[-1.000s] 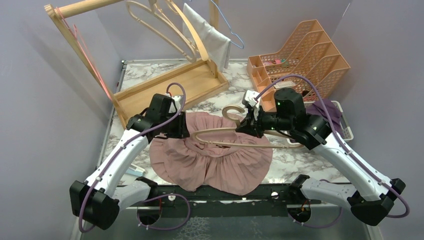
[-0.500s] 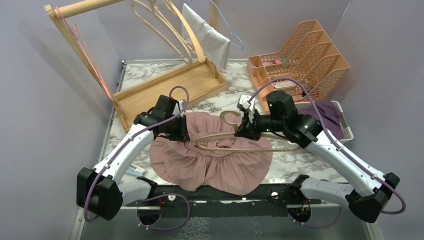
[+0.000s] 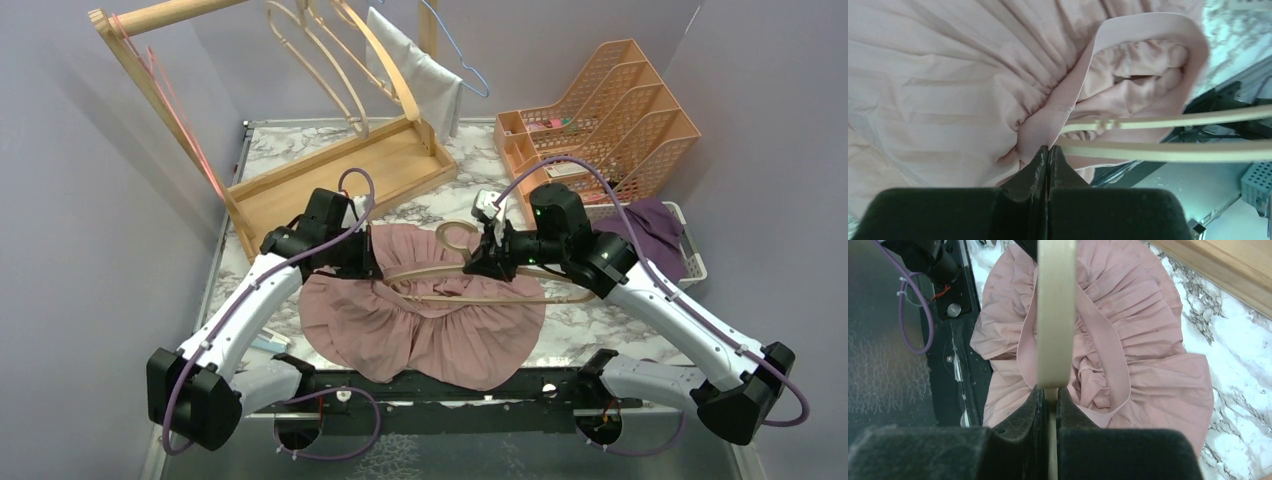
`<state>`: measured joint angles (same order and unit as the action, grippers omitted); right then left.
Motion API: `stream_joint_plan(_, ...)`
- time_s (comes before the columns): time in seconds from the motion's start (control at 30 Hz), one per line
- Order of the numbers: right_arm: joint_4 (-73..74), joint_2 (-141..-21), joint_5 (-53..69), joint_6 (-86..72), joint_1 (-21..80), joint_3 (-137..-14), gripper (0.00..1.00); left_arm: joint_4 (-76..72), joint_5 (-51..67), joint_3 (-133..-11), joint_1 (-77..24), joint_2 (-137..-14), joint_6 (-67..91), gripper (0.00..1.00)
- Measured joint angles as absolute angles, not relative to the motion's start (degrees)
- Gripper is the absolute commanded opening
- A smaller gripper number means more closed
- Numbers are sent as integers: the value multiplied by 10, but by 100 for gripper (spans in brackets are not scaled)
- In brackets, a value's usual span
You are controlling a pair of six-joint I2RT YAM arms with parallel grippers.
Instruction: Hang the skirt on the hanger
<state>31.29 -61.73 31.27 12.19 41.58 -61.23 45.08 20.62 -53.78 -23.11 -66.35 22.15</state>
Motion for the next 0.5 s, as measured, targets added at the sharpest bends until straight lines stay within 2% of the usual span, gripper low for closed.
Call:
stream_joint_plan(0.23, 225, -601, 307, 81, 416, -564, 1, 450, 273, -570, -231, -600, 235, 0)
stream_joint_plan(0.5, 84, -585, 309, 24, 416, -492, 1, 432, 329, -587, -231, -593, 265, 0)
